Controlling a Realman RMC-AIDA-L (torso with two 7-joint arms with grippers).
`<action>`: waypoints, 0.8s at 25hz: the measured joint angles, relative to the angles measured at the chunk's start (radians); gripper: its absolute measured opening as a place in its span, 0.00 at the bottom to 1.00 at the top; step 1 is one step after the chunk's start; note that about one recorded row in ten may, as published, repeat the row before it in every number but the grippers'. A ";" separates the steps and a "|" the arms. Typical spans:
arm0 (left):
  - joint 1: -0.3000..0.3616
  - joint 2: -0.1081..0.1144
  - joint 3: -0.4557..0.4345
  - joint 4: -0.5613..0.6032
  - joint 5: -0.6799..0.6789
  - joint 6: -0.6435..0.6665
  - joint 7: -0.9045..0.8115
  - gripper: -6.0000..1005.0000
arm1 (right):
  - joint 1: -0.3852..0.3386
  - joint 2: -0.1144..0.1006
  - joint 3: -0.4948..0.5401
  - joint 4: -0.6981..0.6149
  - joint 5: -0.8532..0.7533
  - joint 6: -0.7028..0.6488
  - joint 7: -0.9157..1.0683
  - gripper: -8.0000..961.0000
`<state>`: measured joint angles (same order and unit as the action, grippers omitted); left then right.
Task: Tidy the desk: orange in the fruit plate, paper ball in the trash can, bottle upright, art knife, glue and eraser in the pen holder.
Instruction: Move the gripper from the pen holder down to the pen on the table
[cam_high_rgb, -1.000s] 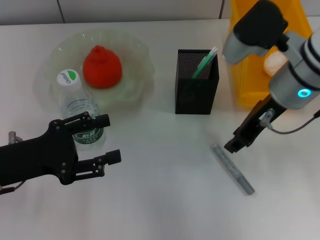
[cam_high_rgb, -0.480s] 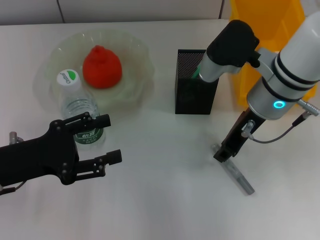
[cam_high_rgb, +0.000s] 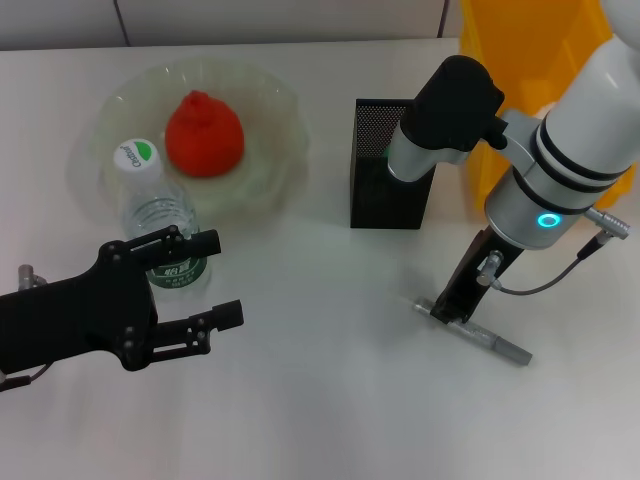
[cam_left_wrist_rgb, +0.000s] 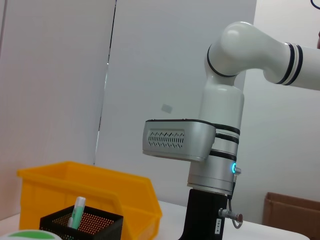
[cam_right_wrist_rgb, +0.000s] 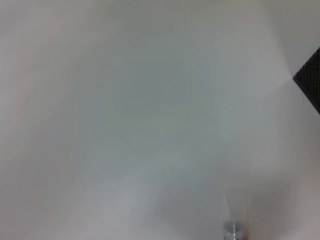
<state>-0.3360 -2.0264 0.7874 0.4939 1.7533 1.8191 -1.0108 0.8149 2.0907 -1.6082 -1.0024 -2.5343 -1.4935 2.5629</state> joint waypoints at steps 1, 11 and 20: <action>0.000 0.000 0.000 0.000 0.000 0.000 0.000 0.80 | 0.000 0.000 0.000 0.001 0.000 0.000 0.000 0.18; 0.001 0.000 0.000 0.000 0.000 0.000 0.000 0.80 | -0.003 0.000 -0.001 -0.006 0.000 -0.010 -0.004 0.04; 0.004 0.000 -0.001 0.000 0.000 0.000 0.000 0.80 | -0.010 -0.001 0.004 -0.052 -0.001 -0.026 -0.002 0.11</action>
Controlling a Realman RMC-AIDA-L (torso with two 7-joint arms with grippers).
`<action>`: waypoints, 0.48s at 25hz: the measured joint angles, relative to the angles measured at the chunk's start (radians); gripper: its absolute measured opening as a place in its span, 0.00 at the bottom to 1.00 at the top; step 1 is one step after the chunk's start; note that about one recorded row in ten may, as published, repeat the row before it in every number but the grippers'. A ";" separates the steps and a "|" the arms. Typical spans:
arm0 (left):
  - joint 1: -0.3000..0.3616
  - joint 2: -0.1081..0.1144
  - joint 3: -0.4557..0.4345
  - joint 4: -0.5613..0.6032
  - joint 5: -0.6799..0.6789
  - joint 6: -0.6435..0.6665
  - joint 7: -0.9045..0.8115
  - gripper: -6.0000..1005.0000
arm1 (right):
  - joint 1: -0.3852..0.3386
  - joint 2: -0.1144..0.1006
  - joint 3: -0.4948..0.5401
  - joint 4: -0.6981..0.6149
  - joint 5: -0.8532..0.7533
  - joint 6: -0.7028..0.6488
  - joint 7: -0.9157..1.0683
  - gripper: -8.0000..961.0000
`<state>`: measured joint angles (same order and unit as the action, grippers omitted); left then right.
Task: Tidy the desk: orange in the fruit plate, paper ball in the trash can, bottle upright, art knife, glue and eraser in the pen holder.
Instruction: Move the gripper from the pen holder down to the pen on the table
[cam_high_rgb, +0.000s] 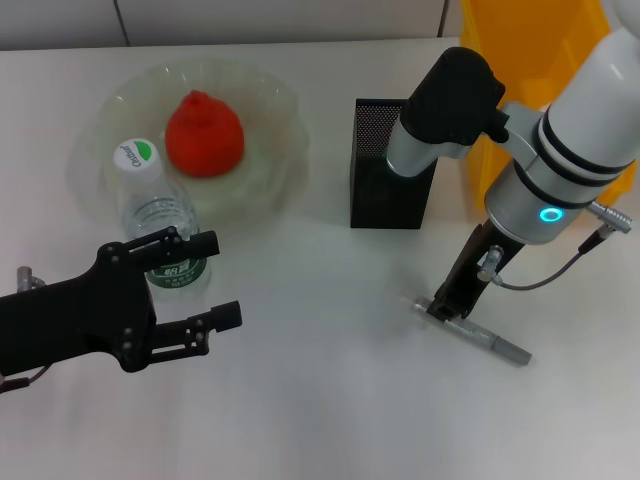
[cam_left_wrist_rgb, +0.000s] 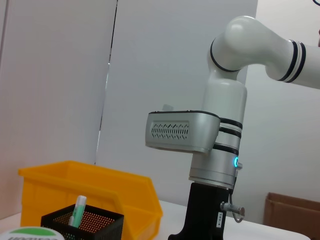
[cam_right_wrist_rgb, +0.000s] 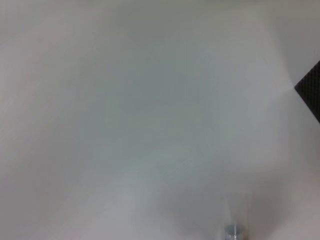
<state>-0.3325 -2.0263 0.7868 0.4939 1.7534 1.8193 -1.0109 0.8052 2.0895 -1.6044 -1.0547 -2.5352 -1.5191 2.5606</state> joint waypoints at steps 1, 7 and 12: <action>0.000 0.000 0.000 0.000 0.000 0.000 0.000 0.80 | 0.000 0.000 0.000 -0.002 -0.002 0.000 0.000 0.14; 0.002 0.000 -0.003 0.000 0.001 -0.001 0.001 0.80 | 0.003 -0.002 -0.005 0.009 -0.005 0.010 0.002 0.18; -0.001 0.000 -0.003 0.000 0.002 -0.003 0.002 0.80 | 0.004 0.000 -0.018 0.016 -0.002 0.015 -0.002 0.18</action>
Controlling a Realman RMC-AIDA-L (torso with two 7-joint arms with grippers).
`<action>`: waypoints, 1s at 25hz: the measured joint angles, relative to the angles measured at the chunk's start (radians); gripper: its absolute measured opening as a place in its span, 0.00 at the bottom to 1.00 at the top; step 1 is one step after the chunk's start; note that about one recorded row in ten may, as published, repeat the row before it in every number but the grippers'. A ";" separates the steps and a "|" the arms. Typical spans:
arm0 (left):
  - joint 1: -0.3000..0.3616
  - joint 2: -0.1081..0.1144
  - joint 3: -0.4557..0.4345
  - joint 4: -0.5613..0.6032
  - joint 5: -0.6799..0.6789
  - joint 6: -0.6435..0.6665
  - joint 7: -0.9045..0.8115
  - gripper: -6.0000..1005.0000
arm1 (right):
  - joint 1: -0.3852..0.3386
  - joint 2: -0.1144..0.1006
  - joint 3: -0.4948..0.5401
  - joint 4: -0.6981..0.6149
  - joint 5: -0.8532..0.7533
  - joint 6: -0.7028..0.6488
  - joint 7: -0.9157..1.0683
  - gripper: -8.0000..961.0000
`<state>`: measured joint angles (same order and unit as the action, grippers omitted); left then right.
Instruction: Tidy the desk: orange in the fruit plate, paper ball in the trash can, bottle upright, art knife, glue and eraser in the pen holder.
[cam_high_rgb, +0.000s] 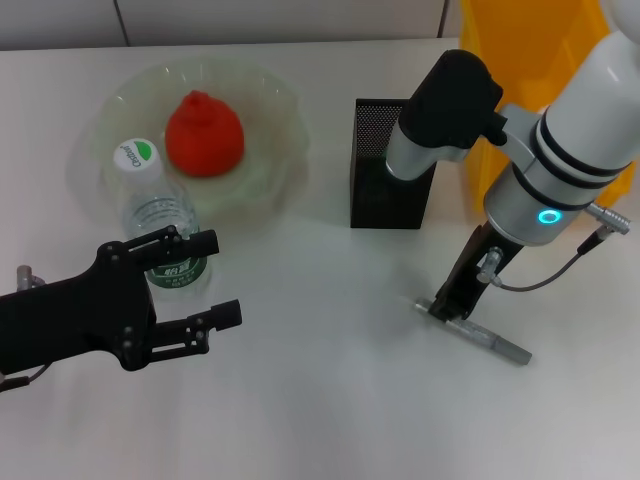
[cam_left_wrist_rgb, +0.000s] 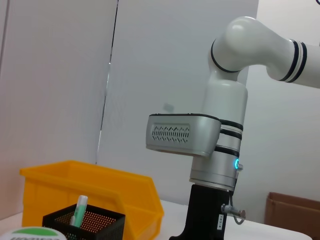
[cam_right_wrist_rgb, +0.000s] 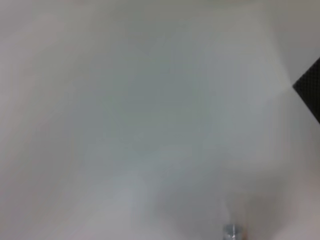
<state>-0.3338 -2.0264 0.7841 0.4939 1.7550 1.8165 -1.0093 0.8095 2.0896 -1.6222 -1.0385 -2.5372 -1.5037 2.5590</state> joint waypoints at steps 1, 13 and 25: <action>0.000 0.000 0.000 0.000 0.000 0.000 0.000 0.80 | 0.000 0.000 0.000 0.000 0.000 0.000 0.000 0.18; 0.000 -0.001 0.003 0.000 0.000 -0.005 0.007 0.80 | 0.006 0.001 -0.036 0.037 0.003 0.043 0.014 0.24; 0.003 -0.002 -0.001 0.000 0.000 -0.008 0.009 0.80 | -0.044 -0.005 -0.010 -0.091 0.039 -0.001 0.001 0.18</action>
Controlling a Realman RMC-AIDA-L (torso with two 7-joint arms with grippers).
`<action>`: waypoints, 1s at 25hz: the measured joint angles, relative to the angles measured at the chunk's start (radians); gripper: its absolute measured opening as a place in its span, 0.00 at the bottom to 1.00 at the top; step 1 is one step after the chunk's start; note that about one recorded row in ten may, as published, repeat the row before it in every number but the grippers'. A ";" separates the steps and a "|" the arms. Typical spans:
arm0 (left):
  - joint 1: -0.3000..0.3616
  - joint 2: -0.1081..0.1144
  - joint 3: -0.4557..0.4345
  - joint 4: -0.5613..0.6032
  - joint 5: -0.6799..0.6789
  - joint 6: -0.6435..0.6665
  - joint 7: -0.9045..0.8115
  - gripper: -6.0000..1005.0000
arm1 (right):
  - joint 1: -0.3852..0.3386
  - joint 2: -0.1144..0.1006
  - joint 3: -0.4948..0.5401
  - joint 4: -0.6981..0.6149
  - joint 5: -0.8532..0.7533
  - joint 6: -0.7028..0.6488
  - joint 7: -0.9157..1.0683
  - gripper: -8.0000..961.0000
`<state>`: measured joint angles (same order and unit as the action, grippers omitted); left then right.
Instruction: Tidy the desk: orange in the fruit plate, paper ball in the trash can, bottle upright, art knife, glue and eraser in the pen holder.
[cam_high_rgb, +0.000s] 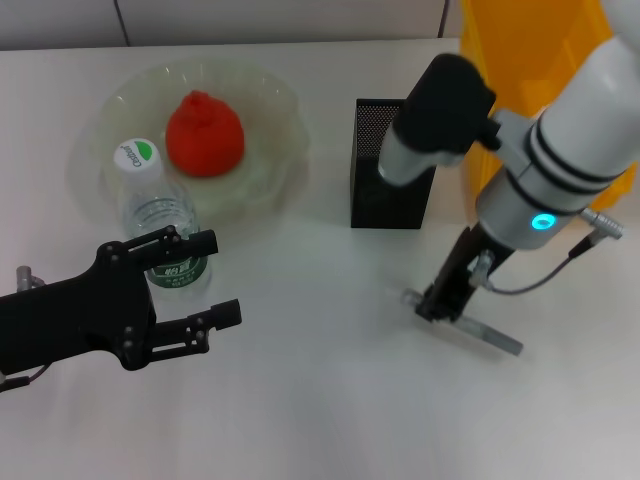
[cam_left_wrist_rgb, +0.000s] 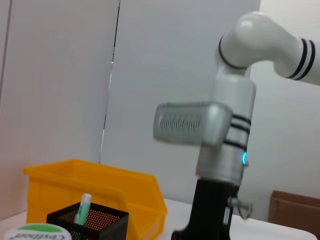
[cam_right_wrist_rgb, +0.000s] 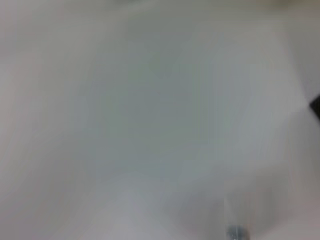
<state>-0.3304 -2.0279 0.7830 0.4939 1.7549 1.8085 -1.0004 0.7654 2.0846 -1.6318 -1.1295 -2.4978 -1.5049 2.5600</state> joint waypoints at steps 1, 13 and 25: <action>0.000 0.000 -0.001 0.000 0.000 0.000 0.000 0.80 | 0.000 0.000 0.000 0.000 0.000 0.000 0.000 0.17; 0.000 -0.001 -0.002 0.000 0.000 0.000 0.002 0.80 | -0.168 -0.008 0.688 0.035 0.673 0.060 -0.522 0.16; -0.006 -0.002 -0.002 0.000 -0.002 0.001 0.002 0.80 | -0.061 0.000 0.820 0.744 0.964 0.336 -1.153 0.19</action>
<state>-0.3365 -2.0295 0.7808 0.4939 1.7527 1.8097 -0.9985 0.7040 2.0848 -0.8117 -0.3855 -1.5342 -1.1690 1.4069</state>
